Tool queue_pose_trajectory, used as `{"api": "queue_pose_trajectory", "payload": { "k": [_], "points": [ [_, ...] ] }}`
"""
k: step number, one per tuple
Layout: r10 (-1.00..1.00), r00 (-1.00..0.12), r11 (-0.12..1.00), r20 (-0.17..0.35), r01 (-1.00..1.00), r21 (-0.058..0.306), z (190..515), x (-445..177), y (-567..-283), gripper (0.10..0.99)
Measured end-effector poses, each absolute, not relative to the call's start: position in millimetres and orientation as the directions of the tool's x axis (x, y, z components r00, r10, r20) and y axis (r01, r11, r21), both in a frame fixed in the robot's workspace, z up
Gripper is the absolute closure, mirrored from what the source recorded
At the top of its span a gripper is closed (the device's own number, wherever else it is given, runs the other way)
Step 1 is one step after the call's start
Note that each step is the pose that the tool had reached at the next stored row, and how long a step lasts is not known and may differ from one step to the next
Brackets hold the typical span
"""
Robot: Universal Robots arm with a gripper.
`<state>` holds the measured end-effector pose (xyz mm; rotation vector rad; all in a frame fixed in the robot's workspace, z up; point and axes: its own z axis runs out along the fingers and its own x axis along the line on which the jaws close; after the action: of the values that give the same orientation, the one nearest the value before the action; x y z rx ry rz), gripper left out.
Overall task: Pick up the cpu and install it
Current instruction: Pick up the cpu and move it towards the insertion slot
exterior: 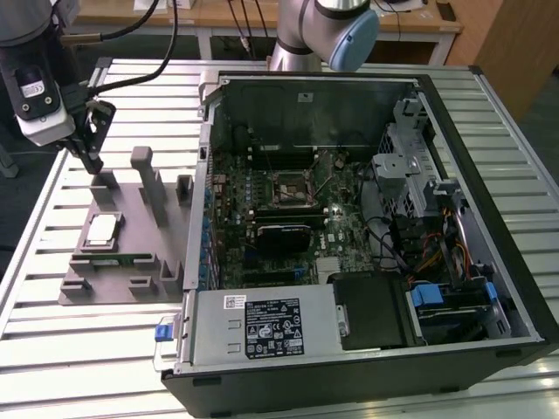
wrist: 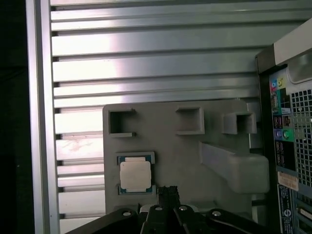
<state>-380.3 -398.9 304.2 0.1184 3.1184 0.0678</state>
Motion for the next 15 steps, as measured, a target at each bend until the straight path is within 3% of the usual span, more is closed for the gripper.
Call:
{"api": "queue_pose_trajectory", "payload": {
  "k": [15],
  "points": [
    [0.076,-0.997,0.996,-0.019,0.075,0.044,281,-395,-403,0.98]
  ]
}}
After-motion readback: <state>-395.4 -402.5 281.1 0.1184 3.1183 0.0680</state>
